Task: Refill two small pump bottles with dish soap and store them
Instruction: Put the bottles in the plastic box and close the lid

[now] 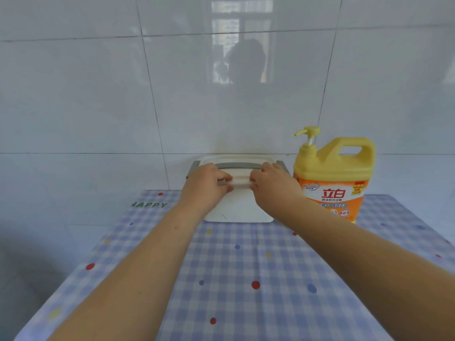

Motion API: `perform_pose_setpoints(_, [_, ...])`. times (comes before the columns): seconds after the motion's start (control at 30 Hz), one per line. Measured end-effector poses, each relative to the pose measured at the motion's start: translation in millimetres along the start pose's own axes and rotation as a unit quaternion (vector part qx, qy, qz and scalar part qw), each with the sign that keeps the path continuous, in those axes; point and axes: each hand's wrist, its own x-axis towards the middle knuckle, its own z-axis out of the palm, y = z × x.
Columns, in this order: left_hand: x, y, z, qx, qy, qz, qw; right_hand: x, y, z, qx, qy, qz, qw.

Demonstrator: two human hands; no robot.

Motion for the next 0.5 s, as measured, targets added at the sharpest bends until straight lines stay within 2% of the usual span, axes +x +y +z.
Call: perform_pose_setpoints(0.5, [8.3,7.0,3.1,0.016,-0.018,-0.011,1.000,1.2,7.0,10.1,0.018,0.025,-0.004,1.000])
